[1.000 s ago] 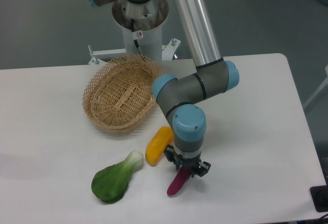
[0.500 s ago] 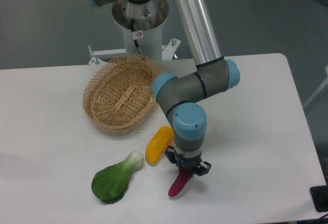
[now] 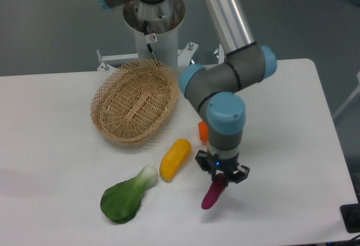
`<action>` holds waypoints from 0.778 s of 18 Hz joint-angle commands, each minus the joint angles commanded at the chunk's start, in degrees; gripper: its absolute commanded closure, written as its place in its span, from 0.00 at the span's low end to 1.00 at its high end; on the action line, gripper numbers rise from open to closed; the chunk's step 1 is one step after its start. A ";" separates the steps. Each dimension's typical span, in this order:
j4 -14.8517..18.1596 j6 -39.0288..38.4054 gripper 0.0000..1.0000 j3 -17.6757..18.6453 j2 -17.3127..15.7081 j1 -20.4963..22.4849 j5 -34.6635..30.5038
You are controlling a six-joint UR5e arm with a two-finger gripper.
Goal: Pick up the sweet potato from the table
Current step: 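Lift the held sweet potato up off the table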
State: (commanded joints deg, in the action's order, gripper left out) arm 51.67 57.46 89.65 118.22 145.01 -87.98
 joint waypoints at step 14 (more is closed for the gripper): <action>7.22 16.80 0.81 -1.67 -3.88 11.61 0.00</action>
State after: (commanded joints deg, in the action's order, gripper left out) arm 58.89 74.26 87.98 114.35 156.62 -87.98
